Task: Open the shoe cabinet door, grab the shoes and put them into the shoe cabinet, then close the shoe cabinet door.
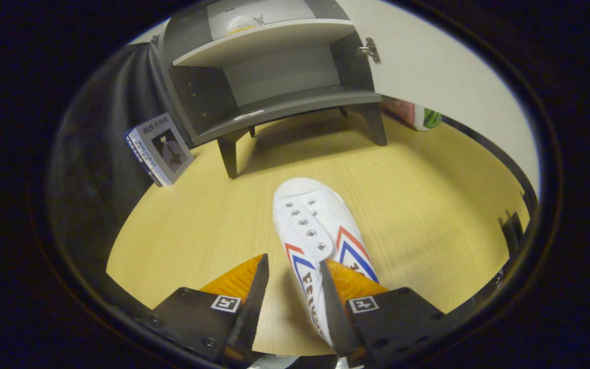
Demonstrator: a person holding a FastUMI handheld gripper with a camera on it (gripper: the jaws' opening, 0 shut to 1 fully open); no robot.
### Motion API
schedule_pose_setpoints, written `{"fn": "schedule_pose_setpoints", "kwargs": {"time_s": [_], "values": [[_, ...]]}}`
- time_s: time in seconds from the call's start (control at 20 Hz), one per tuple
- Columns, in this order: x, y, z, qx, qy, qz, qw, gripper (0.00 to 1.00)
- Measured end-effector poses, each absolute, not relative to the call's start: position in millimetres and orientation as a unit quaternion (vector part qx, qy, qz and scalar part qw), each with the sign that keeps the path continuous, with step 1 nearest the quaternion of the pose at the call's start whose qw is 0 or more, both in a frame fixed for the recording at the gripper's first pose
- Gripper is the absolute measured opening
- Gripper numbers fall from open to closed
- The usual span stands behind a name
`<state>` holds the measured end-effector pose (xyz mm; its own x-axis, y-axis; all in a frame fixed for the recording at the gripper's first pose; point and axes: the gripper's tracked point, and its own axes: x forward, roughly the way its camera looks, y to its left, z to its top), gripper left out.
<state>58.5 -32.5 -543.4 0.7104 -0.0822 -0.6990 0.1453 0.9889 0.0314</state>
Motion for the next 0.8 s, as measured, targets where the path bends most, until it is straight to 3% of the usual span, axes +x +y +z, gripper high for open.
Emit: {"fn": "schedule_pose_setpoints", "kwargs": {"time_s": [0.2, 0.35, 0.5, 0.8], "values": [[67, -35, -533, 0.003, 0.324, -0.060, 0.944, 0.58], [66, -32, -542, -0.003, 0.342, -0.040, 0.939, 0.20], [70, -29, -542, 0.031, 0.334, -0.037, 0.941, 0.04], [70, -27, -535, -0.026, 0.323, -0.040, 0.945, 0.03]]}}
